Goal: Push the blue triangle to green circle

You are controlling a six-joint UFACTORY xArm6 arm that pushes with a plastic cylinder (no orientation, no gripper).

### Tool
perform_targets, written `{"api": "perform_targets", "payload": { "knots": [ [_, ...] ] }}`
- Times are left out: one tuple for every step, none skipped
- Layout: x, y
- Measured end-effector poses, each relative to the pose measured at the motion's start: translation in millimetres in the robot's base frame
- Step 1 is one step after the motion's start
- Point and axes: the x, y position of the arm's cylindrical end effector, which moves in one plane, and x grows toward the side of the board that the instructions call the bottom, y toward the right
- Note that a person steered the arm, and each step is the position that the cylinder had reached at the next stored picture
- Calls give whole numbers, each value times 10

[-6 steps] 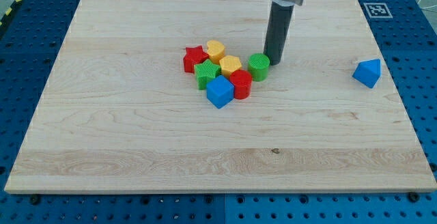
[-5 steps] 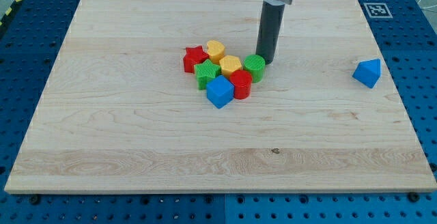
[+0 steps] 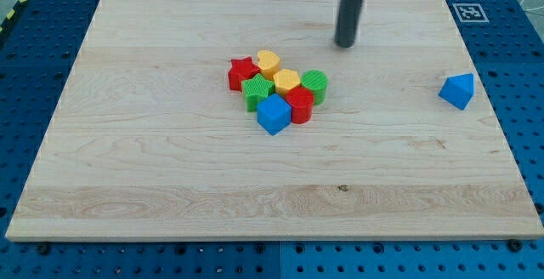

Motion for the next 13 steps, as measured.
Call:
{"api": "perform_targets", "payload": {
  "knots": [
    [5,928],
    [352,1784],
    [643,2080],
    [752,2079],
    [944,2079],
    [1168,2078],
    [1296,1965],
    [1283,1720],
    [1197,1333],
    [1132,965],
    [1081,641],
    [986,379],
    [838,422]
  ]
}}
